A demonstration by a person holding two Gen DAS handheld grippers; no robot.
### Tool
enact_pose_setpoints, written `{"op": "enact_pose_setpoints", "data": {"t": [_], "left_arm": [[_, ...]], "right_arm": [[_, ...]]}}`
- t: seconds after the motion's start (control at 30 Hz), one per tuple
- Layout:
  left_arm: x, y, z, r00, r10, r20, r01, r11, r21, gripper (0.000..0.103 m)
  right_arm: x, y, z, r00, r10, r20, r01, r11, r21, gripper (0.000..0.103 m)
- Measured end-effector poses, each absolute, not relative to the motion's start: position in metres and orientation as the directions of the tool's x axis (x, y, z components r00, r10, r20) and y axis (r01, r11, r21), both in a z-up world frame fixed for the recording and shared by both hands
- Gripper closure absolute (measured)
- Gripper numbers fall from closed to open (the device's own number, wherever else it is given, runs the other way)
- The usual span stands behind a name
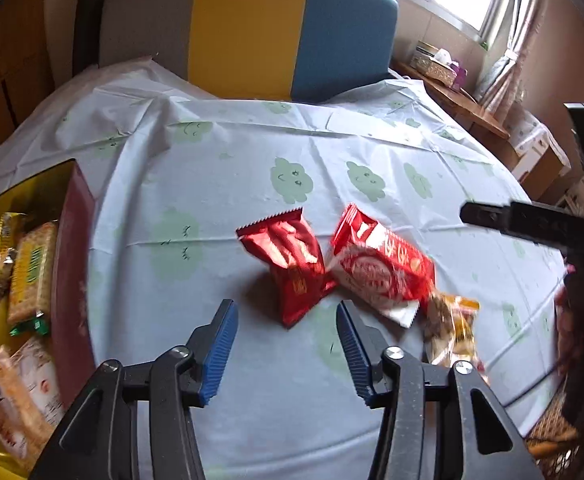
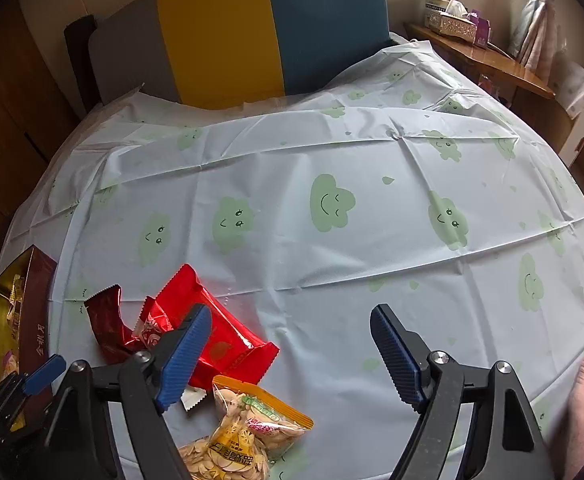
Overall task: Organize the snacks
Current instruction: 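Move both open grippers over the red snacks on the table, then grasp the dark red candy packet with the left gripper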
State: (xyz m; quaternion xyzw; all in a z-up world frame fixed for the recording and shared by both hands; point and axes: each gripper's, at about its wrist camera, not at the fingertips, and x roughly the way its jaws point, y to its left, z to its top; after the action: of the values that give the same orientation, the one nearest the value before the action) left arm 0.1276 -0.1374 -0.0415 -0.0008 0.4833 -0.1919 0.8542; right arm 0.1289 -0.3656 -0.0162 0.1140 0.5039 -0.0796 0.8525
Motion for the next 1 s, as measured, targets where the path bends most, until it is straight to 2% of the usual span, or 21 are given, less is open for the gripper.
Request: {"op": "enact_pose_setpoints", "data": {"t": [0.17,0.23,0.43,0.53,0.6,0.67,1.0], "left_arm": [[0.149,-0.148,-0.052,0.449,-0.327,-0.832,0.280,0.935,-0.216,0.043],[0.156,-0.154,-0.054,0.463,-0.316,-0.828,0.275,0.939,-0.204,0.040],[0.174,-0.165,-0.071,0.458,-0.273,-0.846,0.247,0.953,-0.174,0.040],[0.175,-0.160,-0.077,0.477,-0.268,-0.837,0.234,0.957,-0.173,0.048],[0.173,-0.158,-0.078,0.485,-0.266,-0.833,0.255,0.954,-0.156,0.058],[0.170,-0.152,-0.078,0.493,-0.278,-0.825,0.272,0.949,-0.157,0.062],[0.124,-0.127,-0.070,0.493,-0.243,-0.835,0.341,0.937,-0.071,0.067]], "right_arm": [[0.131,-0.367,-0.015,0.484,-0.015,-0.875,0.248,0.961,0.120,0.020],[0.131,-0.368,-0.015,0.482,-0.015,-0.876,0.251,0.960,0.122,0.020],[0.133,-0.368,-0.016,0.479,-0.017,-0.877,0.250,0.961,0.118,0.020],[0.134,-0.370,-0.018,0.474,-0.026,-0.880,0.257,0.960,0.110,0.020],[0.135,-0.371,-0.019,0.471,-0.032,-0.882,0.262,0.959,0.105,0.020],[0.135,-0.372,-0.020,0.469,-0.041,-0.882,0.263,0.960,0.095,0.020],[0.137,-0.364,-0.023,0.467,-0.039,-0.883,0.216,0.974,0.071,0.020]]}}
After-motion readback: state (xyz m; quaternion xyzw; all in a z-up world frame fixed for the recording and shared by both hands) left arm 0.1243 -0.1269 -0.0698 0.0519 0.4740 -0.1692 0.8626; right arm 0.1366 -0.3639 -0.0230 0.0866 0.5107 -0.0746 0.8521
